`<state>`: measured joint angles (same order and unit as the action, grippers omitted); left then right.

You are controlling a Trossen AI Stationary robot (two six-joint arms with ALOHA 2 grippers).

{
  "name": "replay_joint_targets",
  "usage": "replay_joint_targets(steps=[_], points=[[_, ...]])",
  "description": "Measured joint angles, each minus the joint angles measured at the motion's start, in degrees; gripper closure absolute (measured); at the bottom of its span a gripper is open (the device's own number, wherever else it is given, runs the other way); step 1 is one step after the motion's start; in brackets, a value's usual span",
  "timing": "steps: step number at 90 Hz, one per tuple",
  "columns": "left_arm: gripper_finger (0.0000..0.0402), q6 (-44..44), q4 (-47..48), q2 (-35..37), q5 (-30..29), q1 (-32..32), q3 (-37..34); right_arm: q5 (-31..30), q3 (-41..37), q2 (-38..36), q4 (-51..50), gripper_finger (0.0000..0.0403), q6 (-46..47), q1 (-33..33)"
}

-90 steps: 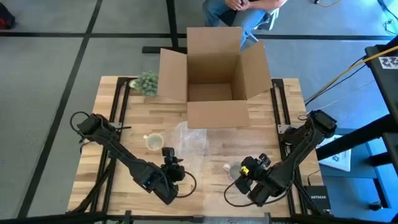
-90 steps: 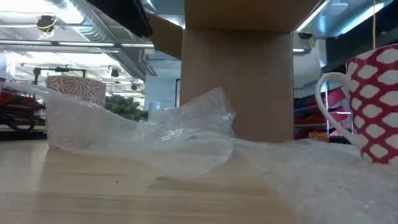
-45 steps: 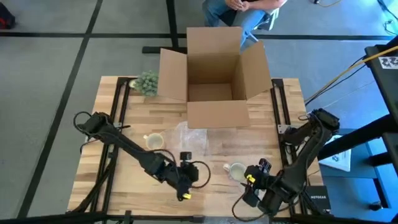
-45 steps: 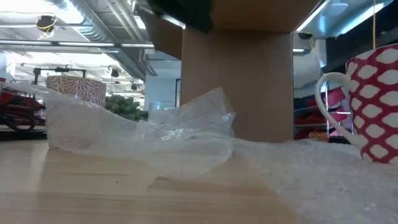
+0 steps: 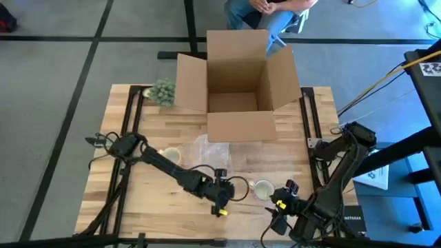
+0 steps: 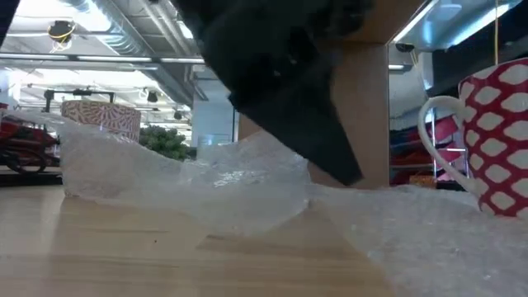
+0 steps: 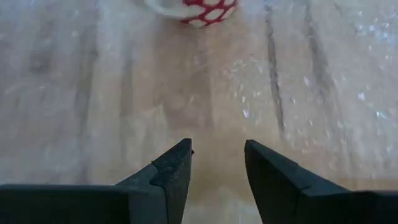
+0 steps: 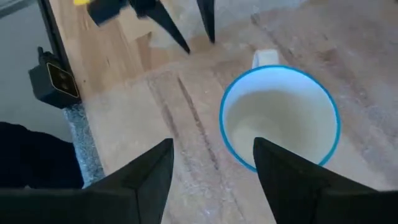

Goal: Wrap mug
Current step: Put the red mug on top of the right bubble wrap on the table

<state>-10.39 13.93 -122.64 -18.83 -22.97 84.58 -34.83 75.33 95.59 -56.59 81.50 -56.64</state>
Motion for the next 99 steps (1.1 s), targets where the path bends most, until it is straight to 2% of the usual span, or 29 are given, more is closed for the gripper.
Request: replay_joint_targets(steps=[14,29,45,64,70,82,99], points=[[0.0267,2.7,0.0,-1.6,0.6,2.8,0.0,-0.5,0.0,0.8,0.0,0.0196,-1.4,0.0],[0.0267,4.9,-0.1,-1.9,0.9,5.4,0.0,-0.1,0.0,3.8,0.5,0.0196,-9.2,0.2],[0.0267,3.9,0.4,-1.5,5.6,6.6,0.0,1.7,0.0,5.7,0.4,0.0196,-11.4,1.7],[0.0267,8.7,-0.2,-0.9,3.0,7.0,2.4,3.2,0.0,5.7,0.1,0.0196,-15.5,5.0],[0.0267,9.9,-1.0,-0.9,2.9,8.0,2.4,5.5,0.0,6.2,0.0,0.0197,-16.7,6.3],[0.0267,10.4,-4.3,-1.2,2.9,10.7,1.0,14.0,0.0,8.3,-0.4,0.0214,-19.0,9.1],[0.0267,10.7,-8.1,-1.4,8.7,14.3,-1.2,16.5,0.0,9.9,0.0,0.0261,-19.4,10.8]])
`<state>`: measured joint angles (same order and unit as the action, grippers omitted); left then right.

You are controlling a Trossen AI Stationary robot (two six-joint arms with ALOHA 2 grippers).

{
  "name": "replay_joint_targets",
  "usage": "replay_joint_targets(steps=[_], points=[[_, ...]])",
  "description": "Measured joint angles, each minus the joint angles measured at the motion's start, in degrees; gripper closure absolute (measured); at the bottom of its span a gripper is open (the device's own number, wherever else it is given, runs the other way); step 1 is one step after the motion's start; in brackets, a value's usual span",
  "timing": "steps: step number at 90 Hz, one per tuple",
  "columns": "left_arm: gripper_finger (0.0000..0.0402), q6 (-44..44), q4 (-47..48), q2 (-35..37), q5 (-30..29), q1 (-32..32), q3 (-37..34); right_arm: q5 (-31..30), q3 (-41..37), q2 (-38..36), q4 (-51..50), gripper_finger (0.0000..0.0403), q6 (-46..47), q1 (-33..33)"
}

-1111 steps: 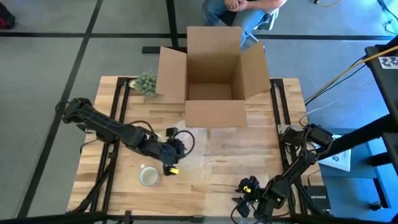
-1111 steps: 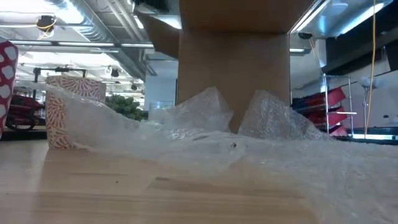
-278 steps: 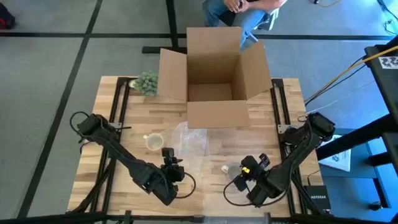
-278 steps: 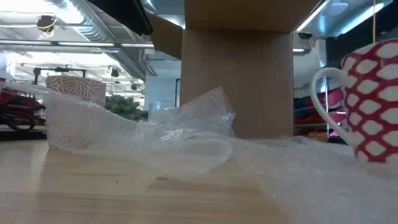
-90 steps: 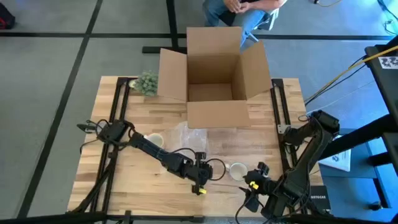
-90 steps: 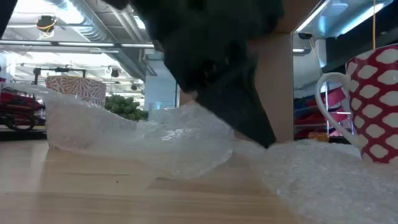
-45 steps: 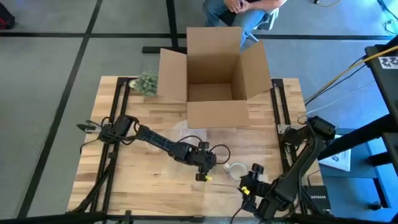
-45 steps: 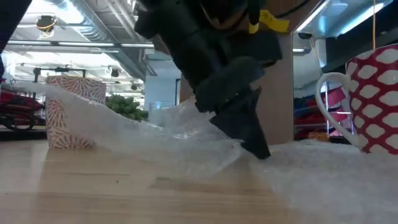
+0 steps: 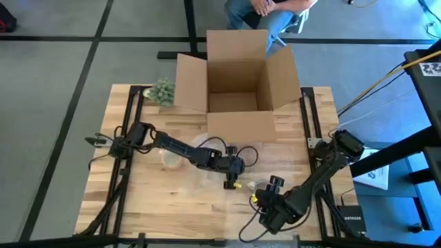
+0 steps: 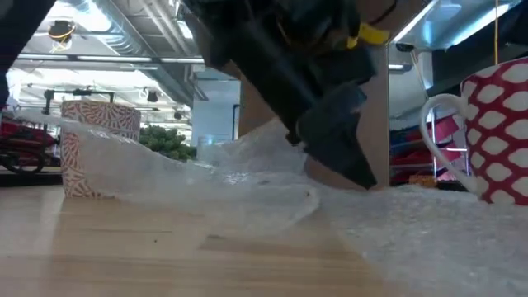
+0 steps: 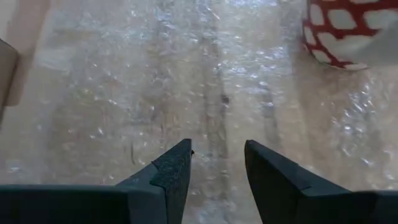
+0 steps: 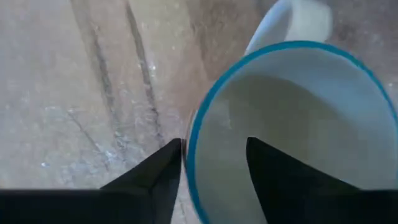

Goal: Wrap mug
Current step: Put the red mug on top of the right bubble wrap on the table

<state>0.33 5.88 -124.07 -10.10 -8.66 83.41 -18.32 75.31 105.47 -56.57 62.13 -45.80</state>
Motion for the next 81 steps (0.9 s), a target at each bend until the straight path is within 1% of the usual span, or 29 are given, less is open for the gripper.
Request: replay_joint_targets(steps=[16,24,28,34,43,52,59,71,81], points=[[0.0267,2.1,-2.5,-1.5,1.0,2.3,-1.6,1.0,0.0,0.2,0.2,0.0337,-1.2,0.5],[0.0267,1.3,-2.8,-1.9,1.0,3.4,-2.2,1.4,0.0,0.2,0.0,0.0379,-1.0,0.5],[0.0267,0.6,-2.8,-1.9,1.0,4.0,-2.3,1.5,0.0,0.2,0.0,0.0390,-1.3,0.5],[0.0267,-0.6,-2.8,-1.9,0.6,5.0,-3.0,1.6,0.0,0.3,0.1,0.0391,-1.4,0.5],[0.0267,-2.9,-1.3,-1.9,-2.2,6.1,-3.1,2.0,0.0,0.2,0.0,0.0384,-1.4,0.4],[0.0267,-3.9,-0.4,-1.9,-3.5,6.9,-3.1,3.3,1.3,-0.2,-0.9,0.0394,-2.0,0.4],[0.0267,-4.8,0.1,-1.9,-3.9,7.5,-3.1,3.2,3.5,-0.2,-2.7,0.0396,-2.7,0.4],[0.0267,-5.0,0.2,-2.1,-4.0,7.6,-3.1,0.9,8.3,-0.3,-9.9,0.0394,-2.8,0.4],[0.0267,-4.5,0.2,-2.1,-3.0,7.3,-3.2,-0.2,12.2,-0.3,-13.1,0.0398,-3.5,0.5]])
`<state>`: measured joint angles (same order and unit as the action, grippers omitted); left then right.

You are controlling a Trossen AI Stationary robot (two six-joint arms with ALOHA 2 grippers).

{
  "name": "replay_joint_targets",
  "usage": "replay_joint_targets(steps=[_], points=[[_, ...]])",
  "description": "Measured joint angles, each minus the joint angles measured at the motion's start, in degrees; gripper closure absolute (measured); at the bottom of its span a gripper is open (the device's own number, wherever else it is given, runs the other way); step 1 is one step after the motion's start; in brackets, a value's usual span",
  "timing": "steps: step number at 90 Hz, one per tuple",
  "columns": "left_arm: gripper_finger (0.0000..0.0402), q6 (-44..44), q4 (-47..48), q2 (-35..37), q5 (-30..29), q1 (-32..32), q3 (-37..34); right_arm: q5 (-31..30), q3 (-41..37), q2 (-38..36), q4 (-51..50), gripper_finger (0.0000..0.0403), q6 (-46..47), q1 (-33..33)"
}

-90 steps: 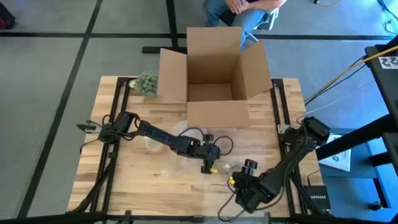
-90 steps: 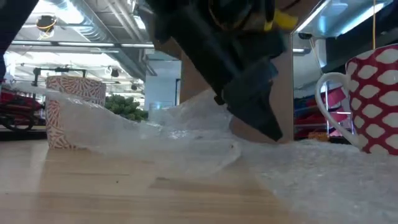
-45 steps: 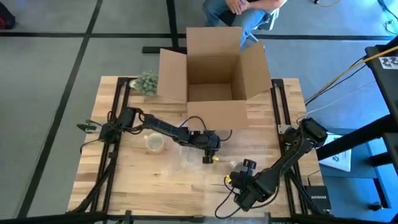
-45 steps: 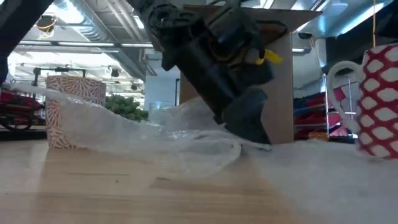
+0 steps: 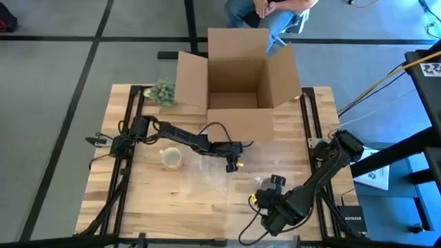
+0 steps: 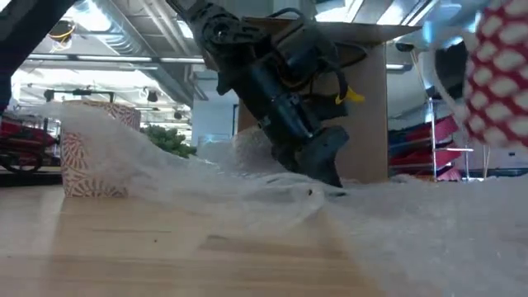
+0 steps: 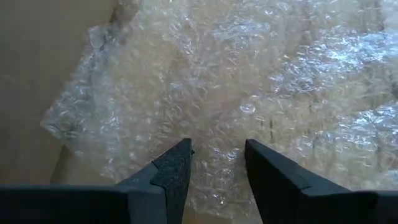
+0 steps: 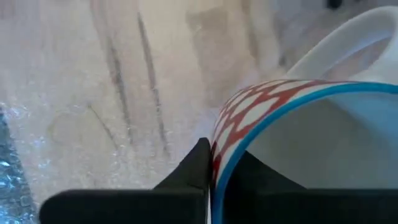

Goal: Wrap mug
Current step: Put the red mug on top of the right bubble wrap on the table

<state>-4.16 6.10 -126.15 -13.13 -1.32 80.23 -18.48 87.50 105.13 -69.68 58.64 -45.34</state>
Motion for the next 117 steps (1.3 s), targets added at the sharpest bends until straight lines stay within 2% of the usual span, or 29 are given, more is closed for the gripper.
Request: replay_joint_targets(steps=[12,41,54,63,86,105,117], points=[[0.0267,0.1,0.3,0.4,1.4,-0.5,0.1,0.2,1.0,-0.1,4.0,0.0398,-2.0,0.0],[0.0267,1.4,3.4,2.8,4.7,-3.2,0.0,4.2,-8.9,0.0,12.3,0.0399,0.1,0.1],[0.0267,1.7,3.0,2.9,4.6,-3.9,-0.1,4.4,-9.1,0.0,14.8,0.0399,-0.5,0.5],[0.0267,1.6,3.1,2.9,4.6,-3.8,-0.1,7.0,-9.1,0.0,16.7,0.0399,-1.5,0.9],[0.0267,1.4,3.0,2.9,4.8,-3.3,0.0,8.4,-6.9,-0.1,15.5,0.0399,-4.7,0.9],[0.0267,1.3,2.9,2.9,4.8,-3.3,0.0,9.7,-13.0,-0.5,15.4,0.0400,-3.4,0.9],[0.0267,1.3,2.8,3.0,5.3,-3.3,0.0,10.0,-13.7,-0.7,11.8,0.0400,-2.0,0.9]])
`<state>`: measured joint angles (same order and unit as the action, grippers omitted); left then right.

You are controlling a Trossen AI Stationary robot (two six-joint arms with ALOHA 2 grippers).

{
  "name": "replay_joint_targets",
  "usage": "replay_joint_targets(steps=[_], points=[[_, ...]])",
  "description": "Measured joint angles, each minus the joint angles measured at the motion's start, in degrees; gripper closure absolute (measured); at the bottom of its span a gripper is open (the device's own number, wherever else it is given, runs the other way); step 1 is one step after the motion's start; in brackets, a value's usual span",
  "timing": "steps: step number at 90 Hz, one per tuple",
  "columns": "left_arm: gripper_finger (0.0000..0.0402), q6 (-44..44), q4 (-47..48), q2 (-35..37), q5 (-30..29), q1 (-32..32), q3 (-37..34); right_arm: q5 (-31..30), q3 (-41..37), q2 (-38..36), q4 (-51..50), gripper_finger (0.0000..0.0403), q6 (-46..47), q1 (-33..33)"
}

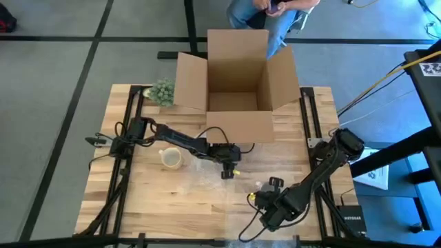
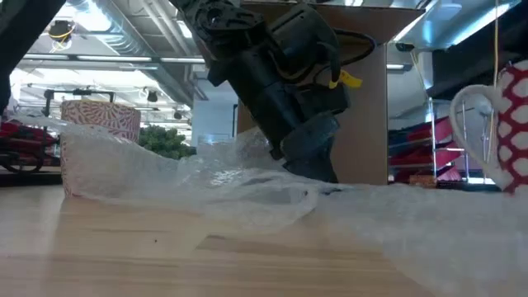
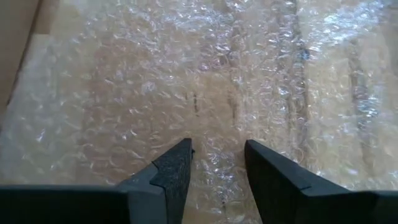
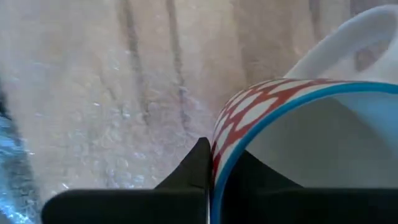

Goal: Wrap mug
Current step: Put the red mug on top of the right bubble wrap on the table

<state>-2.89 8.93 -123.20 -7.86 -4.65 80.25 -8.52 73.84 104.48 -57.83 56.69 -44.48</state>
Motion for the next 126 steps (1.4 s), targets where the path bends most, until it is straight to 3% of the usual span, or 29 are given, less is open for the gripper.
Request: replay_joint_targets(steps=[21,50,92,115,126], points=[[0.0267,0.0,0.0,0.1,0.0,0.0,0.0,-0.5,-0.5,-4.4,-7.3,0.0400,4.1,0.3],[0.0267,-0.1,0.0,0.1,-0.2,0.1,0.0,-1.0,-0.3,-6.0,10.7,0.0400,2.3,0.2],[0.0267,-0.1,0.6,0.2,-0.2,0.1,0.1,1.1,-0.2,-1.5,11.1,0.0398,1.4,0.6],[0.0267,-0.1,0.7,0.2,-0.2,0.1,0.1,-0.8,-0.3,-1.3,11.9,0.0344,4.7,0.7],[0.0267,-0.1,0.7,0.2,-0.2,0.1,0.1,1.0,-0.3,-1.4,11.9,0.0306,4.8,0.7]])
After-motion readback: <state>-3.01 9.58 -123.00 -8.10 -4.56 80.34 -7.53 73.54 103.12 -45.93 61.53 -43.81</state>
